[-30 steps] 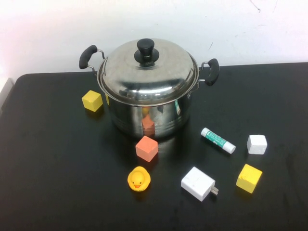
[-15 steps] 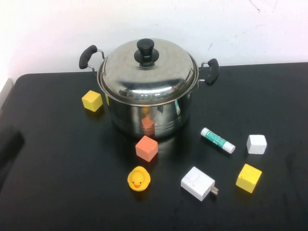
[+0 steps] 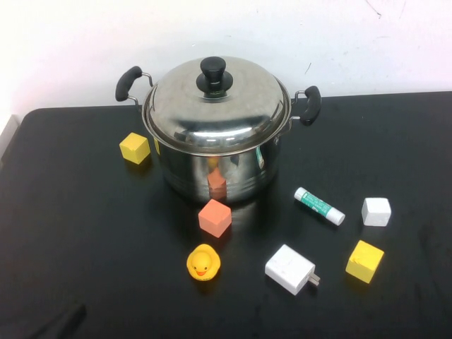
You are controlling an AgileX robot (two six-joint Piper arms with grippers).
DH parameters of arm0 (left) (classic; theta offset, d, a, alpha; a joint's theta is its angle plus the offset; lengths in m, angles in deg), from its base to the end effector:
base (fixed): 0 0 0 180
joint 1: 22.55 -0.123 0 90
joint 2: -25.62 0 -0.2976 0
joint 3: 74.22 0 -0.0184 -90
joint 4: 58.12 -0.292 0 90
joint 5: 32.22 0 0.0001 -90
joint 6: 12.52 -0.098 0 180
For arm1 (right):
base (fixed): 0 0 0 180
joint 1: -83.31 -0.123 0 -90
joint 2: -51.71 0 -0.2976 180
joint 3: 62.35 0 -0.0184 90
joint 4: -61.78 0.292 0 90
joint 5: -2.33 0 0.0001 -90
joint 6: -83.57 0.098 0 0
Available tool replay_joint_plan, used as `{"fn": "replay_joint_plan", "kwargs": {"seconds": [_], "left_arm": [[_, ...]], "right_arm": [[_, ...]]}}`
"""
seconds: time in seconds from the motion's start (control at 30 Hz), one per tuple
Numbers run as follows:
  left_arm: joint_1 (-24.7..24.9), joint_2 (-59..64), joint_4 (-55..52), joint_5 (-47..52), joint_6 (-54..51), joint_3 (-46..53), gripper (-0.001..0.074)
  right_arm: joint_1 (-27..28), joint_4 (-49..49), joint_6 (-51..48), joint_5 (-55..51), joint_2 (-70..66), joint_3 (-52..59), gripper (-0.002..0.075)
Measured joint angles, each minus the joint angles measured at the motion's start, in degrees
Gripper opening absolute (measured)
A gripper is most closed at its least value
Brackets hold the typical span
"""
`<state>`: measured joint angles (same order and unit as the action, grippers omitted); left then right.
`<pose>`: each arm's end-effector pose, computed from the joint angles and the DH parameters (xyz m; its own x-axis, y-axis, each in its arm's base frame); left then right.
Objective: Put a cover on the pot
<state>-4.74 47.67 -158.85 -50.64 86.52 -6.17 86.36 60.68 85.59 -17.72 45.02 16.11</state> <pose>0.0947 -0.0623 0.2467 -0.0375 0.0513 -0.9980 0.5877 0.8089 0.0195 0.0882 -0.0053 0.1749 -0.2607 0.0311 -0.9649 0.0640 0.9978 0.0149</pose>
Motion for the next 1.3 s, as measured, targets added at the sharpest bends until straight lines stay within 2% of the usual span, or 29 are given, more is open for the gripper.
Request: {"fn": "replay_joint_plan", "kwargs": {"seconds": [0.23,0.33,0.5,0.77,0.83,0.97,1.1,1.3], "left_arm": [[0.00,-0.40,0.34,1.39,0.50,7.54,0.0000],[0.00,-2.15,4.16,4.15,2.24,10.40,0.0000],[0.00,-7.69,19.62,12.58,2.90,10.64,0.0000],[0.00,-13.06,56.46,41.02,2.34,10.64,0.0000],[0.00,-13.18,62.57,45.30,0.64,10.10,0.0000],[0.00,-13.26,67.97,45.77,-9.87,9.77,0.0000],[-1.59,-13.26,72.54,41.32,-21.85,10.01,0.0000],[-8.32,-14.68,92.48,34.58,-50.78,10.53,0.0000]], "right_arm": [[0.00,0.00,0.00,0.00,0.00,0.00,-0.0002],[0.00,0.00,0.00,0.00,0.00,0.00,-0.0002],[0.00,0.00,0.00,0.00,0.00,0.00,-0.0002],[0.00,0.00,0.00,0.00,0.00,0.00,-0.0002],[0.00,0.00,0.00,0.00,0.00,0.00,-0.0002],[0.00,0.00,0.00,0.00,0.00,0.00,-0.0002],[0.00,0.00,0.00,0.00,0.00,0.00,-0.0002],[0.00,0.00,0.00,0.00,0.00,0.00,-0.0002]]}}
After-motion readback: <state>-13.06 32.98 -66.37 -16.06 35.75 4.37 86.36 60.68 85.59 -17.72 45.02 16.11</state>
